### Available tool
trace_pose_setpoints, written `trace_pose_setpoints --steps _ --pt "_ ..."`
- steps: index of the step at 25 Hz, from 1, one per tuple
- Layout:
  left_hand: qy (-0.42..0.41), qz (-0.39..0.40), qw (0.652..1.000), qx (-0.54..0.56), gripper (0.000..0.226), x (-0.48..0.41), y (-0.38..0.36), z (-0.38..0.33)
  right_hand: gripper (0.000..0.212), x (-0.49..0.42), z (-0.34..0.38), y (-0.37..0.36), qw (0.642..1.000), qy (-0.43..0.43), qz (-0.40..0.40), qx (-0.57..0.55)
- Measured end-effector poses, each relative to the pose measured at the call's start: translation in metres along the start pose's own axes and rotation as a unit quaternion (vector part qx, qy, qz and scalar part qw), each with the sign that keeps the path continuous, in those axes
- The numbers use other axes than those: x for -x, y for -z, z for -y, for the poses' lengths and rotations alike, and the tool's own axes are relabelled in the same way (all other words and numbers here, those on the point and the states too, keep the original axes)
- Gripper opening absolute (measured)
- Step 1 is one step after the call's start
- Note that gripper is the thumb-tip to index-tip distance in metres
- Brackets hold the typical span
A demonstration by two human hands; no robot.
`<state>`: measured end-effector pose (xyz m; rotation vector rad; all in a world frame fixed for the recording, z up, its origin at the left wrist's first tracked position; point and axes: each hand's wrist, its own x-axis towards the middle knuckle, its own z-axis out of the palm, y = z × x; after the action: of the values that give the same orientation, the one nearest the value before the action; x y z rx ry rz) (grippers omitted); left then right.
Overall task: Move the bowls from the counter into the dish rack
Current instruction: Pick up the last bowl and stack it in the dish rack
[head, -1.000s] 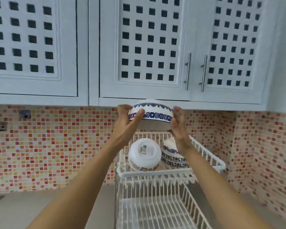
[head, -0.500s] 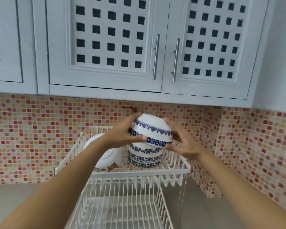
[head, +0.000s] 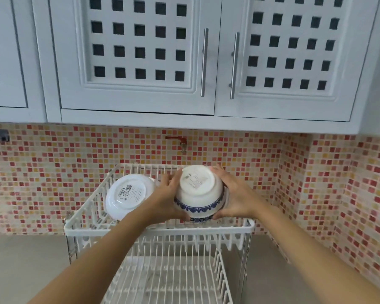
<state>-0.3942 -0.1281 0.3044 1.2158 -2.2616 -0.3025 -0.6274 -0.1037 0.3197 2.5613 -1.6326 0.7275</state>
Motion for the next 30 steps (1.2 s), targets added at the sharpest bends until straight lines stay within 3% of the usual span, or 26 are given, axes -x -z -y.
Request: trace_pose_setpoints --steps 6,15,30 --pt "-0.034 -0.018 0.998 -0.052 0.129 0.003 -0.007 0.000 0.139 -0.004 -0.001 -0.014 0.999 -0.013 0.018 0.023" --pt "-0.057 -0.026 0.989 -0.133 0.127 0.001 -0.014 0.003 0.139 0.000 0.012 -0.016 0.989 -0.007 0.011 0.147" --pt "-0.034 0.004 0.991 -0.129 0.123 0.006 -0.011 -0.001 0.130 0.002 0.015 -0.015 0.980 -0.003 0.010 0.200"
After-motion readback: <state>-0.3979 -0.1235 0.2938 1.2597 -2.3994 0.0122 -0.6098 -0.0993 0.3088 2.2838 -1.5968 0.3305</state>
